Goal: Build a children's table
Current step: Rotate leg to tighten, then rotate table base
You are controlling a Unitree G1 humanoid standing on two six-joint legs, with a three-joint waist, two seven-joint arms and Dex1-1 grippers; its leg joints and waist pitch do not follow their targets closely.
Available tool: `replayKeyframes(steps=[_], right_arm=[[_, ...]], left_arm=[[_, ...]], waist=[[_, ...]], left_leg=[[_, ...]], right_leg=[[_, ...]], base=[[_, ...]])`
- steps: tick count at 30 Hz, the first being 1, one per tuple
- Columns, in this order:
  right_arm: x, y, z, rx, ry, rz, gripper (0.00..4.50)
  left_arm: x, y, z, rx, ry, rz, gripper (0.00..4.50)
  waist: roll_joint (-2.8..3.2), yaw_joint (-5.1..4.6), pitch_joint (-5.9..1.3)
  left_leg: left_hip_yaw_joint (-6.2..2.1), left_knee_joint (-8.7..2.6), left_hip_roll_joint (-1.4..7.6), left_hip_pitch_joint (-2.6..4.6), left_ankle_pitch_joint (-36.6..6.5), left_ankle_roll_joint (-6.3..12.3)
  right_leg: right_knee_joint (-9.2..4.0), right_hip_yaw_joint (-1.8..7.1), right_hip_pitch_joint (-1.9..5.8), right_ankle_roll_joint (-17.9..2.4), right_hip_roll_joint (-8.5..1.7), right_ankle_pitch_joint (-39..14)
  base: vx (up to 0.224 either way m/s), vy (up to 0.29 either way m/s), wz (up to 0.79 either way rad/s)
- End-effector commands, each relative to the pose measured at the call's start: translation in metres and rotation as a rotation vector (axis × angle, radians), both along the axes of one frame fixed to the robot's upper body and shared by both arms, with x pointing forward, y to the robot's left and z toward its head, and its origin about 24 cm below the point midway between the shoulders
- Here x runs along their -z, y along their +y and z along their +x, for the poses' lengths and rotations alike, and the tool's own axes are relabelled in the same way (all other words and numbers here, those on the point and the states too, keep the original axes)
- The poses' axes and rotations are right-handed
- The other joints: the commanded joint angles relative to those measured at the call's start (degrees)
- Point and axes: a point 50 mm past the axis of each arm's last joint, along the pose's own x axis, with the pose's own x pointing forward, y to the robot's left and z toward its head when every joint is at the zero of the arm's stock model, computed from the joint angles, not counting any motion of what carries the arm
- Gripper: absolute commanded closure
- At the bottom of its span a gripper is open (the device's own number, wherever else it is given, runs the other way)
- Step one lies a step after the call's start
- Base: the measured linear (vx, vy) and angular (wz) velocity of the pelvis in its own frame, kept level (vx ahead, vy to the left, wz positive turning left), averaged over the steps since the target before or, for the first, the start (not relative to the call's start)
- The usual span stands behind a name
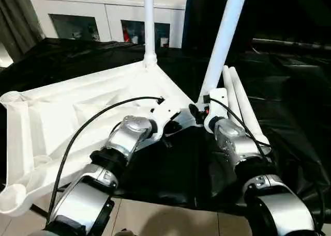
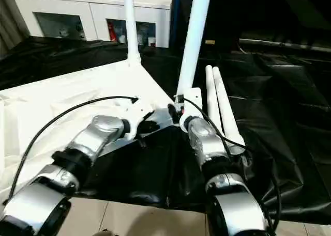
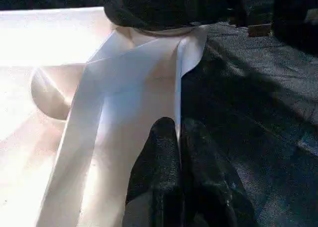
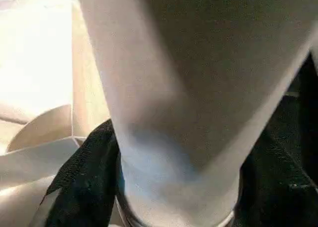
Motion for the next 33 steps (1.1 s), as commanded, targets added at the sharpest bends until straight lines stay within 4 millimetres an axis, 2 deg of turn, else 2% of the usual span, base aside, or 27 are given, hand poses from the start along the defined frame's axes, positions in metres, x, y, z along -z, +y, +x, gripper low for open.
replayKeyframes(steps=[1, 4, 5, 6, 9, 13, 16, 17, 18, 19, 21, 22, 23, 24, 26, 29, 30, 31, 33], right_arm=[[0.024, 0.002, -0.011, 0.004, 0.113, 0.016, 1.20], [0.018, 0.002, -0.008, -0.003, 0.069, 0.042, 1.00], [0.017, 0.001, -0.008, -0.003, 0.057, 0.038, 0.72], [0.015, 0.001, -0.007, -0.003, 0.041, 0.033, 0.63], [0.008, 0.000, -0.005, -0.022, -0.013, 0.014, 0.42], [-0.003, -0.006, -0.005, -0.049, -0.100, -0.002, 0.42], [-0.006, -0.009, -0.008, -0.073, -0.130, -0.006, 0.42], [-0.007, -0.011, -0.010, -0.089, -0.149, -0.009, 0.35], [-0.010, -0.014, -0.014, -0.120, -0.177, -0.026, 0.35], [-0.010, -0.014, -0.014, -0.120, -0.177, -0.026, 0.31], [-0.012, -0.017, -0.024, -0.181, -0.210, -0.061, 0.31], [-0.012, -0.018, -0.027, -0.196, -0.214, -0.071, 0.31], [-0.012, -0.018, -0.028, -0.206, -0.217, -0.078, 0.31], [-0.012, -0.016, -0.033, -0.243, -0.220, -0.087, 0.31], [-0.012, -0.015, -0.037, -0.272, -0.221, -0.099, 0.31], [-0.011, -0.011, -0.045, -0.329, -0.218, -0.109, 0.31], [-0.009, -0.009, -0.049, -0.348, -0.203, -0.119, 0.31], [-0.006, -0.008, -0.051, -0.359, -0.186, -0.136, 0.31], [-0.001, -0.007, -0.054, -0.367, -0.159, -0.165, 0.31]], left_arm=[[-0.010, 0.011, 0.010, -0.088, -0.087, 0.004, 4.50], [-0.010, 0.012, 0.008, -0.047, -0.106, 0.003, 4.50], [-0.010, 0.012, 0.008, -0.037, -0.110, 0.001, 4.50], [-0.011, 0.013, 0.008, -0.027, -0.113, -0.002, 4.50], [-0.012, 0.012, 0.007, -0.002, -0.130, -0.004, 4.50], [-0.016, 0.009, 0.008, 0.017, -0.165, -0.030, 4.50], [-0.020, 0.008, 0.010, 0.000, -0.189, -0.055, 4.50], [-0.023, 0.007, 0.012, -0.014, -0.205, -0.074, 4.21], [-0.028, 0.007, 0.015, -0.038, -0.207, -0.107, 4.21], [-0.028, 0.007, 0.015, -0.038, -0.207, -0.107, 3.93], [-0.039, 0.011, 0.022, -0.095, -0.235, -0.148, 3.83], [-0.042, 0.012, 0.023, -0.110, -0.246, -0.152, 3.78], [-0.044, 0.013, 0.024, -0.121, -0.254, -0.156, 3.78], [-0.049, 0.020, 0.028, -0.174, -0.272, -0.166, 3.61], [-0.053, 0.027, 0.031, -0.217, -0.290, -0.170, 3.45], [-0.061, 0.045, 0.035, -0.296, -0.333, -0.167, 3.28], [-0.064, 0.063, 0.035, -0.357, -0.337, -0.126, 3.17], [-0.066, 0.079, 0.035, -0.405, -0.345, -0.088, 3.17], [-0.068, 0.102, 0.033, -0.475, -0.352, -0.022, 2.95]], waist=[[-0.13, -0.22, -3.69], [-0.05, -0.16, -3.70], [-0.18, -0.38, -3.73], [-0.04, -0.42, -3.72], [-0.14, -0.62, -3.87], [-0.36, -0.56, -3.95], [-0.41, -0.39, -3.93], [-0.41, -0.33, -3.86], [-0.23, -0.37, -3.84], [-0.37, -0.24, -3.84], [-0.12, 0.05, -4.10], [0.17, -0.03, -4.05], [0.05, -0.03, -3.95], [0.40, 0.01, -4.07], [0.13, -0.26, -3.92], [0.34, -0.40, -3.93], [0.60, -0.51, -3.94], [0.37, -0.68, -3.85], [0.69, -1.04, -3.78]], left_leg=[[-0.05, -4.10, 0.88, 0.08, -11.7, 0.72], [-0.09, -4.15, 0.92, 0.11, -12.4, 0.73], [-0.15, -4.22, 0.86, -0.14, -11.9, 0.70], [-0.14, -4.22, 0.92, 0.00, -11.9, 0.73], [-0.02, -4.01, 0.90, -0.20, -9.7, 1.42], [0.12, -3.84, 0.89, -0.33, -7.7, 2.32], [0.17, -3.74, 0.87, -0.32, -7.2, 3.20], [0.20, -3.78, 0.82, -0.35, -7.4, 3.37], [0.18, -3.76, 0.78, -0.30, -7.5, 3.33], [0.15, -3.71, 0.81, -0.33, -7.4, 3.35], [0.12, -3.64, 1.07, -0.20, -7.0, 3.28], [0.01, -3.55, 1.12, -0.37, -6.6, 3.47], [-0.05, -3.64, 1.02, -0.55, -7.1, 3.55], [-0.11, -3.56, 0.99, -0.51, -7.2, 3.38], [-0.17, -3.65, 0.96, -0.63, -8.0, 3.40], [-0.16, -3.60, 0.98, -0.50, -8.3, 3.50], [-0.21, -3.61, 1.04, -0.50, -8.4, 3.22], [-0.24, -3.72, 1.06, -0.60, -8.9, 2.99], [-0.38, -3.91, 1.15, -0.44, -10.0, 2.05]], right_leg=[[-4.65, 2.83, 2.93, -8.8, -3.79, -14.4], [-4.89, 2.84, 2.85, -8.3, -3.97, -16.4], [-4.80, 2.77, 3.04, -8.1, -3.85, -16.2], [-4.78, 2.78, 2.90, -8.2, -3.82, -15.9], [-4.40, 2.80, 2.99, -9.3, -3.77, -12.5], [-4.13, 2.82, 3.16, -10.1, -3.76, -9.9], [-4.03, 2.83, 3.22, -9.9, -3.67, -8.6], [-4.23, 2.81, 3.26, -9.7, -3.62, -9.1], [-4.20, 2.79, 3.21, -9.7, -3.58, -9.4], [-4.24, 2.80, 3.26, -9.5, -3.60, -9.4], [-4.14, 2.84, 3.23, -10.3, -3.76, -7.9], [-3.85, 2.77, 3.20, -10.7, -3.53, -5.6], [-3.87, 2.62, 3.35, -10.6, -3.45, -5.5], [-3.69, 2.61, 3.36, -10.6, -3.53, -5.3], [-3.89, 2.56, 3.52, -10.5, -3.51, -6.0], [-3.93, 2.66, 3.35, -10.5, -3.44, -5.8], [-3.70, 2.62, 3.35, -10.7, -3.43, -5.6], [-3.82, 2.60, 3.37, -10.5, -3.42, -6.2], [-3.90, 2.57, 3.22, -10.2, -3.43, -8.3]], base=[[0.000, 0.000, 0.00], [0.000, 0.000, 0.00], [0.000, 0.000, 0.00], [0.000, 0.000, 0.00], [0.000, 0.000, 0.00], [0.000, 0.000, 0.00], [0.000, 0.000, 0.00], [0.000, 0.000, 0.00], [0.000, 0.000, 0.00], [0.000, 0.000, 0.00], [0.000, 0.000, 0.00], [0.000, 0.000, 0.00], [0.000, 0.000, 0.00], [0.000, 0.000, 0.00], [0.000, 0.000, 0.00], [0.000, 0.000, 0.00], [0.000, 0.000, 0.00], [0.000, 0.000, 0.00], [0.000, 0.000, 0.00]])
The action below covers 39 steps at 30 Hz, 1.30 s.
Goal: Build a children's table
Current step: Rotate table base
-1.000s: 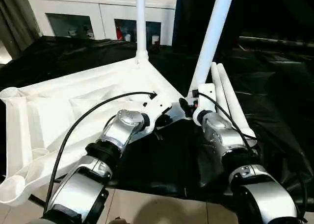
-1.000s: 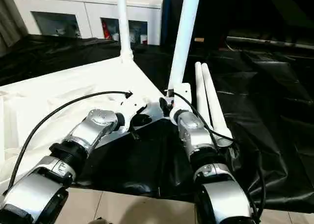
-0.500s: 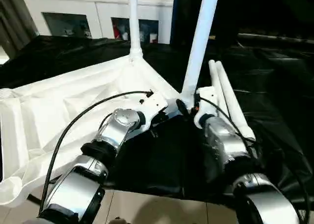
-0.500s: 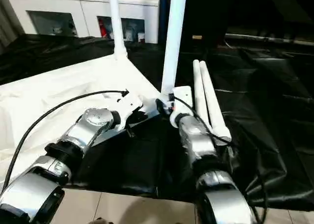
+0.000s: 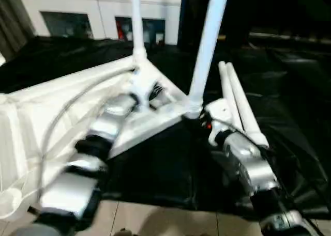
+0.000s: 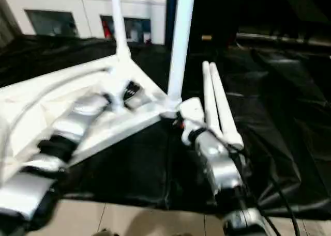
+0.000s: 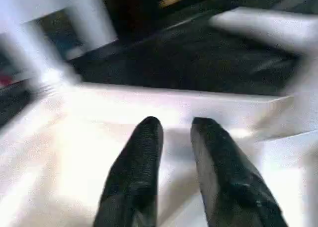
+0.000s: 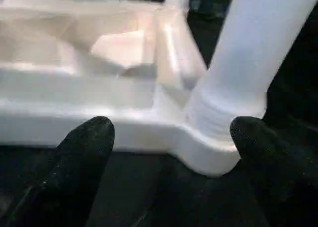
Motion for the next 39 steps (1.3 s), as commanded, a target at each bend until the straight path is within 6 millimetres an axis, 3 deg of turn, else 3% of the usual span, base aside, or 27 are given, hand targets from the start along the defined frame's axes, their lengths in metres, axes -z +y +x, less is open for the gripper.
replayKeyframes(steps=[1, 3, 4, 5, 6, 8, 10, 14, 16, 17, 18, 19, 20, 23, 25, 28, 30, 39], right_arm=[[0.001, 0.000, -0.002, -0.007, 0.014, -0.043, 0.31], [0.005, 0.000, -0.003, -0.006, 0.041, -0.087, 0.31], [0.006, 0.000, -0.004, -0.005, 0.047, -0.097, 0.31], [0.006, 0.000, -0.004, -0.002, 0.055, -0.108, 0.31], [0.008, -0.001, -0.004, 0.003, 0.067, -0.119, 0.31], [0.012, -0.001, -0.005, 0.011, 0.098, -0.140, 0.31], [0.015, 0.000, -0.005, 0.009, 0.121, -0.152, 0.31], [0.019, 0.007, -0.003, -0.004, 0.151, -0.150, 0.31], [0.020, 0.012, 0.000, -0.009, 0.162, -0.144, 0.31], [0.020, 0.015, 0.002, -0.011, 0.166, -0.142, 0.31], [0.021, 0.017, 0.004, -0.012, 0.169, -0.140, 0.31], [0.021, 0.019, 0.005, -0.010, 0.176, -0.136, 0.31], [0.021, 0.022, 0.008, -0.007, 0.182, -0.133, 0.31], [0.022, 0.029, 0.014, -0.005, 0.194, -0.135, 0.31], [0.022, 0.030, 0.014, -0.005, 0.196, -0.135, 0.31], [0.023, 0.035, 0.018, -0.004, 0.206, -0.137, 0.31], [0.024, 0.035, 0.020, -0.002, 0.208, -0.135, 0.31], [0.026, 0.041, 0.024, 0.004, 0.215, -0.129, 0.31]], left_arm=[[-0.002, 0.020, -0.002, -0.082, 0.010, 0.043, 2.86], [-0.010, 0.065, -0.013, -0.222, 0.011, 0.149, 2.77], [-0.014, 0.078, -0.019, -0.260, 0.008, 0.181, 2.67], [-0.017, 0.088, -0.024, -0.291, 0.006, 0.198, 2.58], [-0.021, 0.102, -0.031, -0.329, 0.008, 0.229, 2.47], [-0.024, 0.119, -0.045, -0.356, 0.040, 0.273, 2.40], [-0.022, 0.125, -0.056, -0.351, 0.106, 0.276, 2.25], [-0.016, 0.137, -0.073, -0.349, 0.199, 0.377, 1.98], [-0.014, 0.144, -0.082, -0.365, 0.238, 0.420, 1.89], [-0.013, 0.149, -0.087, -0.380, 0.260, 0.436, 1.80], [-0.012, 0.153, -0.090, -0.389, 0.274, 0.447, 1.67], [-0.011, 0.157, -0.094, -0.406, 0.285, 0.465, 1.59], [-0.011, 0.164, -0.097, -0.438, 0.294, 0.497, 1.53], [-0.014, 0.183, -0.105, -0.525, 0.295, 0.574, 1.22], [-0.016, 0.187, -0.107, -0.541, 0.297, 0.587, 1.15], [-0.026, 0.207, -0.118, -0.625, 0.305, 0.668, 0.83], [-0.028, 0.209, -0.121, -0.634, 0.313, 0.682, 0.74], [-0.017, 0.215, -0.132, -0.642, 0.376, 0.708, 0.17]], waist=[[0.49, 0.16, -3.98], [0.54, -0.12, -3.79], [0.49, -0.15, -3.90], [0.38, -0.23, -3.84], [0.60, -0.12, -3.90], [0.56, -0.09, -3.76], [0.87, 0.20, -3.64], [1.12, 0.53, -3.43], [1.15, 0.14, -3.42], [1.12, -0.14, -3.36], [1.48, -0.11, -3.43], [1.37, -0.27, -3.42], [1.70, -0.42, -3.34], [1.91, -0.37, -3.50], [1.95, -0.32, -3.56], [2.13, -0.26, -3.61], [1.84, -0.27, -3.55], [1.89, -0.30, -3.37]], left_leg=[[-0.23, -3.90, 1.17, 0.50, -10.3, 1.52], [-0.18, -3.99, 0.99, 0.25, -10.5, 1.18], [-0.37, -4.07, 1.26, 0.27, -10.0, 0.74], [-0.17, -4.00, 1.15, 0.43, -9.6, 0.74], [-0.20, -3.94, 1.30, 0.72, -9.7, 0.53], [-0.15, -4.07, 1.27, 0.64, -9.7, 0.49], [0.00, -4.04, 1.24, 0.96, -10.5, 0.09], [-0.13, -4.35, 1.13, 0.80, -12.9, -0.79], [-0.37, -4.52, 1.05, 0.44, -13.5, -1.00], [-0.37, -4.47, 1.00, 0.62, -14.1, -1.09], [-0.38, -4.42, 0.96, 0.74, -14.2, -1.20], [-0.38, -4.41, 0.97, 0.71, -14.4, -1.27], [-0.43, -4.47, 0.95, 0.71, -14.9, -1.34], [-0.56, -4.37, 0.87, 0.75, -14.8, -1.52], [-0.60, -4.30, 0.89, 0.83, -14.4, -1.77], [-0.62, -4.27, 0.91, 0.99, -15.0, -2.00], [-0.58, -4.32, 0.90, 0.99, -15.3, -1.92], [-0.70, -4.47, 0.92, 1.08, -18.0, -2.11]], right_leg=[[-3.77, 2.87, 3.57, -10.6, -3.59, -8.4], [-3.86, 2.90, 3.53, -10.3, -3.40, -9.2], [-3.45, 2.97, 3.68, -10.4, -3.65, -8.3], [-3.64, 3.01, 3.35, -10.3, -3.37, -7.9], [-3.40, 3.05, 3.20, -10.7, -3.43, -7.5], [-3.43, 3.07, 3.18, -10.9, -3.36, -7.3], [-3.47, 3.17, 2.77, -11.3, -3.29, -7.8], [-3.69, 3.26, 2.83, -10.7, -3.39, -10.0], [-3.50, 3.20, 3.04, -10.6, -3.48, -10.7], [-3.74, 3.24, 2.89, -10.6, -3.50, -11.6], [-3.74, 3.22, 2.86, -10.7, -3.47, -11.7], [-3.77, 3.23, 2.85, -10.8, -3.42, -11.5], [-3.86, 3.18, 2.79, -10.8, -3.29, -11.5], [-3.56, 3.12, 2.89, -11.3, -3.22, -9.9], [-3.40, 3.14, 2.89, -11.5, -3.20, -8.7], [-3.22, 3.10, 2.74, -11.8, -3.14, -7.6], [-3.37, 3.10, 2.79, -11.9, -3.15, -7.9], [-3.61, 3.20, 2.60, -11.6, -3.40, -12.2]], base=[[0.000, 0.000, 0.00], [0.000, 0.000, 0.00], [0.000, 0.000, 0.00], [0.000, 0.000, 0.00], [0.000, 0.000, 0.00], [0.000, 0.000, 0.00], [0.000, 0.000, 0.00], [0.000, 0.000, 0.00], [0.000, 0.000, 0.00], [0.000, 0.000, 0.00], [0.000, 0.000, 0.00], [0.000, 0.000, 0.00], [0.000, 0.000, 0.00], [0.000, 0.000, 0.00], [0.000, 0.000, 0.00], [0.000, 0.000, 0.00], [0.000, 0.000, 0.00], [0.000, 0.000, 0.00]])
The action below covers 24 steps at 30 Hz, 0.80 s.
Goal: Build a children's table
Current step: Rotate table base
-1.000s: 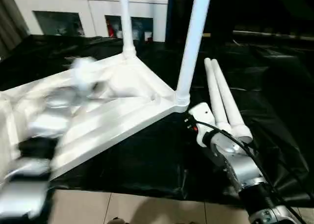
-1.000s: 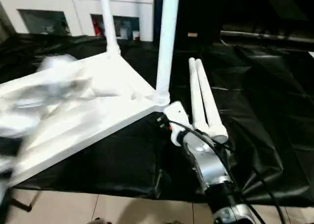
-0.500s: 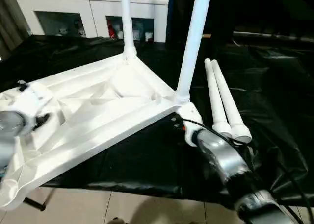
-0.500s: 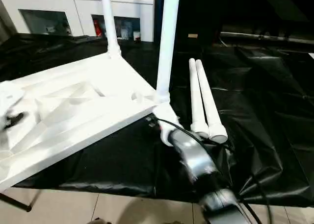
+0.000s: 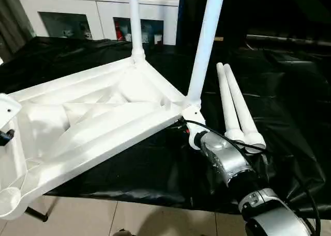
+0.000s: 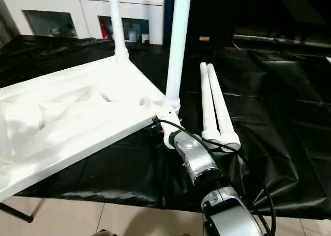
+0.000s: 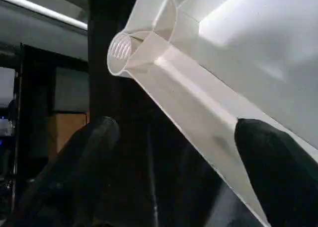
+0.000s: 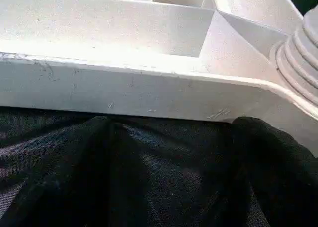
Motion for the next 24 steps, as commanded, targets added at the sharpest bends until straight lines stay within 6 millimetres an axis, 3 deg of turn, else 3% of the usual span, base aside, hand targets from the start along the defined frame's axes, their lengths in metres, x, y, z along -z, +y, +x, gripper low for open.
replayKeyframes(steps=[1, 6, 14, 18, 20, 24], right_arm=[[0.003, 0.000, 0.000, 0.006, 0.011, -0.015, 0.31], [0.003, 0.002, 0.002, 0.003, 0.012, -0.013, 0.31], [0.000, 0.010, 0.005, -0.020, 0.004, -0.002, 0.31], [-0.001, 0.014, 0.006, -0.032, 0.002, -0.001, 0.31], [0.000, 0.014, 0.006, -0.035, 0.001, -0.003, 0.31], [0.001, 0.012, 0.006, -0.037, -0.001, -0.010, 0.31]], left_arm=[[0.004, -0.004, -0.002, 0.015, 0.027, -0.029, 0.07], [0.031, -0.012, -0.008, 0.056, 0.119, -0.117, 0.07], [0.047, -0.017, -0.018, 0.083, 0.211, -0.191, 0.07], [0.043, -0.019, -0.016, 0.100, 0.184, -0.208, 0.07], [0.031, -0.020, -0.010, 0.117, 0.138, -0.185, 0.07], [0.004, -0.025, 0.006, 0.138, 0.042, -0.131, 0.07]], waist=[[1.98, -0.18, -3.39], [2.01, -0.29, -3.28], [1.80, -0.34, -3.09], [1.76, -0.24, -3.09], [1.57, -0.18, -3.12], [1.81, -0.09, -3.25]], left_leg=[[-0.42, -4.57, 0.94, 0.84, -18.3, -2.00], [-0.52, -4.67, 0.95, 1.05, -20.2, -2.12], [-0.64, -4.81, 0.98, 1.27, -22.0, -1.81], [-0.56, -4.83, 0.96, 1.34, -22.1, -1.78], [-0.55, -4.84, 0.95, 1.37, -22.0, -1.71], [-0.50, -4.81, 1.02, 1.52, -21.6, -2.07]], right_leg=[[-4.07, 3.14, 2.44, -11.1, -3.53, -13.2], [-4.34, 3.17, 2.27, -10.8, -3.60, -15.5], [-4.74, 3.27, 2.02, -9.7, -3.65, -19.5], [-4.67, 3.31, 1.90, -10.0, -3.51, -18.9], [-4.72, 3.33, 1.90, -9.9, -3.59, -19.3], [-4.59, 3.34, 1.80, -9.9, -3.47, -17.9]], base=[[0.000, 0.000, 0.00], [0.000, 0.000, 0.00], [0.000, 0.000, 0.00], [0.000, 0.000, 0.00], [0.000, 0.000, 0.00], [0.000, 0.000, 0.00]])
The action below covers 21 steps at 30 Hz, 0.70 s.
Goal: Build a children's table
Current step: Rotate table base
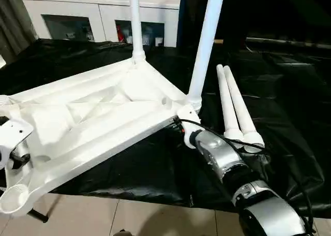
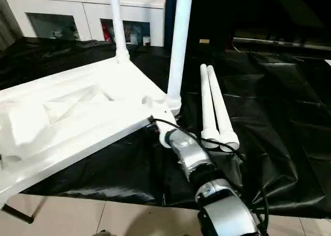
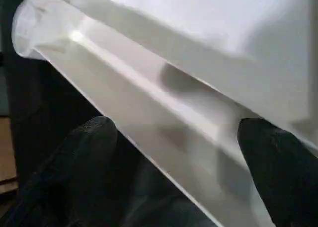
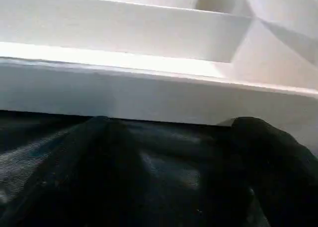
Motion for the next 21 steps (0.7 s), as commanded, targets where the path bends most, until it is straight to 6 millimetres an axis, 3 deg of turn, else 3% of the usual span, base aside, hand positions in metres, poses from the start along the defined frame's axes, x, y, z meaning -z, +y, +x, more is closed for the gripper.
replayKeyframes(steps=[1, 5, 9, 13, 19, 20, 21], right_arm=[[-0.003, 0.001, 0.003, -0.013, -0.007, -0.014, 0.31], [-0.003, 0.000, 0.003, -0.013, -0.007, -0.017, 0.31], [-0.002, 0.000, 0.003, -0.014, -0.007, -0.020, 0.31], [-0.002, -0.001, 0.003, -0.013, -0.009, -0.020, 0.31], [0.000, -0.001, 0.002, -0.015, -0.006, -0.023, 0.31], [0.000, -0.001, 0.002, -0.017, -0.005, -0.024, 0.31], [0.000, -0.001, 0.002, -0.021, -0.004, -0.025, 0.31]], left_arm=[[-0.025, -0.012, 0.017, 0.063, -0.112, 0.032, 0.07], [-0.018, -0.019, 0.024, 0.086, -0.121, 0.003, 0.07], [0.002, -0.020, 0.021, 0.092, -0.042, -0.001, 0.07], [0.000, -0.011, 0.018, 0.063, -0.046, 0.057, 0.07], [-0.011, 0.005, 0.017, 0.010, -0.101, 0.141, 0.07], [-0.012, 0.006, 0.017, 0.002, -0.114, 0.148, 0.07], [-0.014, 0.008, 0.018, -0.009, -0.130, 0.160, 0.07]], waist=[[2.06, -0.34, -3.36], [1.83, -0.65, -3.33], [1.93, -0.96, -3.77], [1.87, -1.30, -3.92], [1.71, -1.45, -3.45], [1.46, -1.46, -3.44], [1.63, -1.38, -3.40]], left_leg=[[-0.43, -4.67, 1.06, 1.15, -20.9, -2.24], [-0.63, -4.74, 0.96, 0.42, -19.7, -2.43], [-0.40, -4.44, 0.82, 0.33, -16.9, -1.99], [-0.36, -4.26, 0.83, 0.18, -14.6, -1.52], [-0.44, -4.46, 0.88, 0.52, -18.6, -1.52], [-0.44, -4.50, 0.90, 0.56, -18.8, -1.51], [-0.50, -4.54, 0.99, 0.63, -19.1, -1.61]], right_leg=[[-4.47, 3.23, 1.53, -10.4, -3.44, -16.3], [-4.17, 3.10, 2.23, -10.4, -3.54, -15.2], [-3.76, 3.25, 2.34, -10.9, -3.51, -11.9], [-3.37, 3.17, 2.47, -12.2, -3.19, -7.4], [-4.04, 3.15, 2.19, -11.3, -3.26, -13.3], [-4.12, 3.17, 2.18, -11.2, -3.28, -13.9], [-4.19, 3.20, 2.10, -11.0, -3.40, -14.7]], base=[[0.000, 0.000, 0.00], [0.000, 0.000, 0.00], [0.000, 0.000, 0.00], [0.000, 0.000, 0.00], [0.000, 0.000, 0.00], [0.000, 0.000, 0.00], [0.000, 0.000, 0.00]])
